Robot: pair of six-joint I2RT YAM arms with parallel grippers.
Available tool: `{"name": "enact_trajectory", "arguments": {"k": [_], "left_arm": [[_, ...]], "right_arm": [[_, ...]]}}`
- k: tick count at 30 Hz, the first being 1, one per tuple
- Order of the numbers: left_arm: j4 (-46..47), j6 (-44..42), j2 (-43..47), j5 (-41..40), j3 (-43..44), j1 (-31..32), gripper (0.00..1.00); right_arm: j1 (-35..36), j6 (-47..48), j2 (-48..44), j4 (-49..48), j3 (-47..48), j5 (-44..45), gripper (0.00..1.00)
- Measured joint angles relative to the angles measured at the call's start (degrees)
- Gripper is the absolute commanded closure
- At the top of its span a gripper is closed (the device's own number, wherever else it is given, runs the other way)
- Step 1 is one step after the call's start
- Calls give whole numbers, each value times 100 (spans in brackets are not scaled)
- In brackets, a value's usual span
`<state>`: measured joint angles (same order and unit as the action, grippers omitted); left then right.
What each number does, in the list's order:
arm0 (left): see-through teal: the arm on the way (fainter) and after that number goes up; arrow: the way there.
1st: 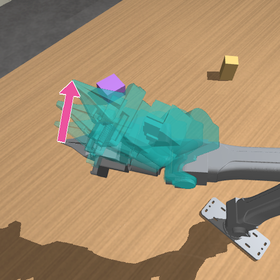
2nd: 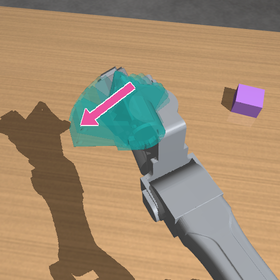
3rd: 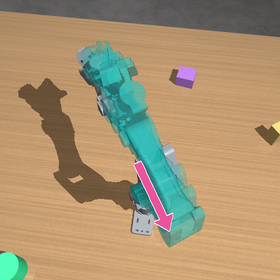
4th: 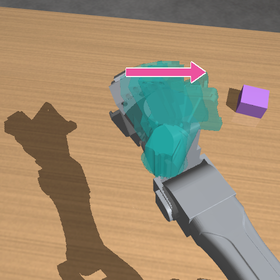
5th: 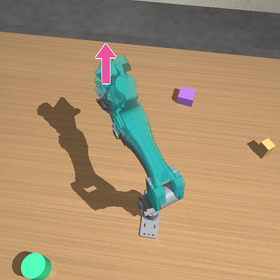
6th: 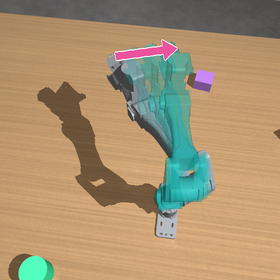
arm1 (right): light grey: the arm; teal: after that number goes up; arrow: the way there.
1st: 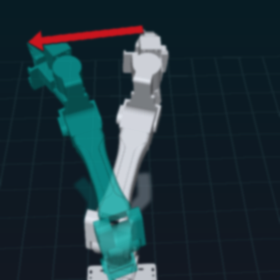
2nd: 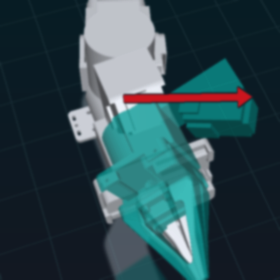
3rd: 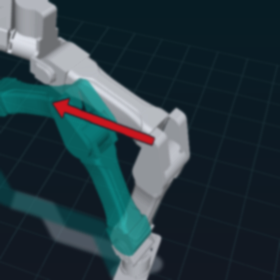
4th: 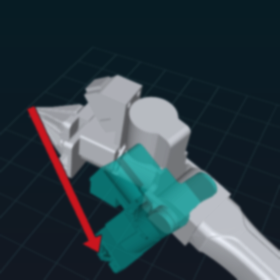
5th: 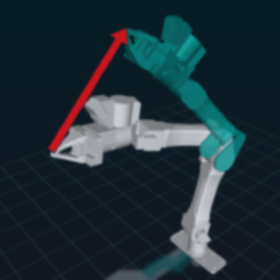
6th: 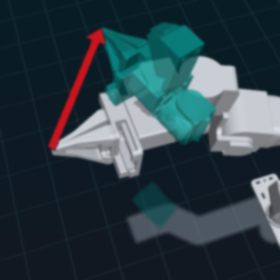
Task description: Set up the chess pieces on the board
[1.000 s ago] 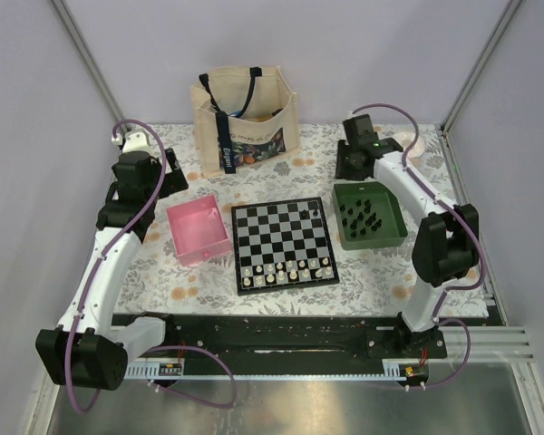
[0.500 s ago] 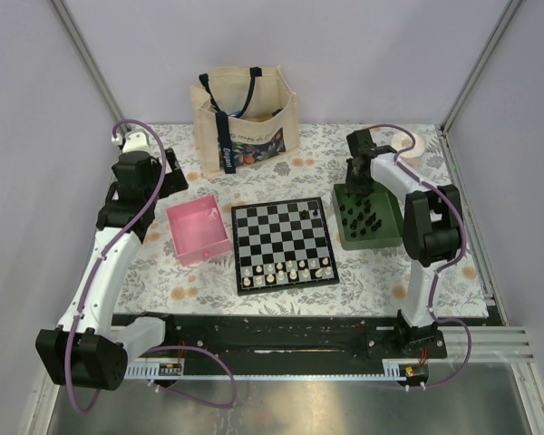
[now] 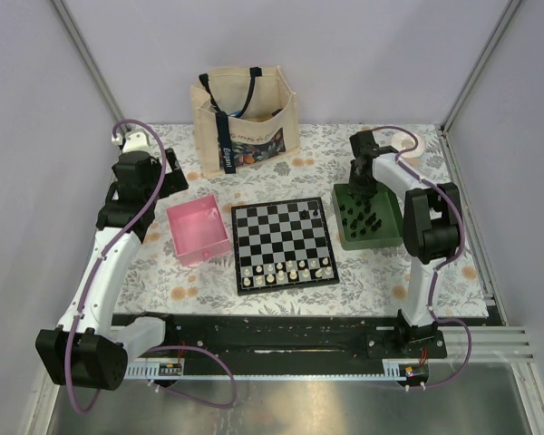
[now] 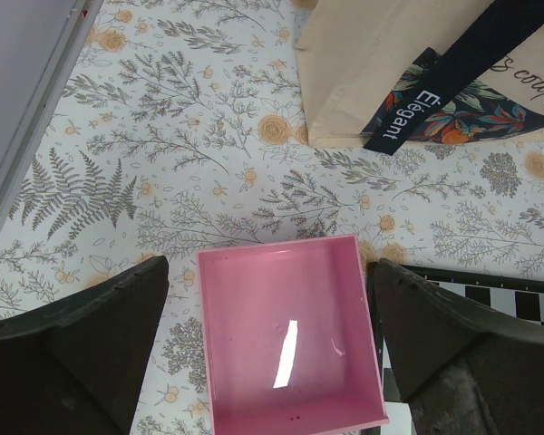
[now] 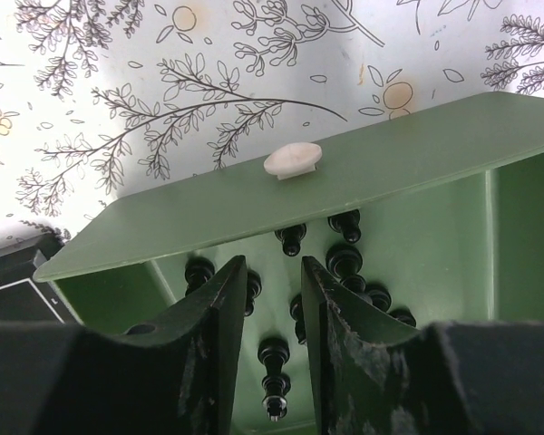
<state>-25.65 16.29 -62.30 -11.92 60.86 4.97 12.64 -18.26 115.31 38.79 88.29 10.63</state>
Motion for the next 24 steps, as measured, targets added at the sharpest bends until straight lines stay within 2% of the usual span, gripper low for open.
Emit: {"name": "enact_trajectory", "arguments": {"k": [12,24], "left_arm": [[-2,0,0,0,0,0,1],[0,0,0,0,0,0,1]], "right_arm": [[-39,-17,188,-81,0,-2,60],[-103,-52,284,-81,20,-17,65]]}}
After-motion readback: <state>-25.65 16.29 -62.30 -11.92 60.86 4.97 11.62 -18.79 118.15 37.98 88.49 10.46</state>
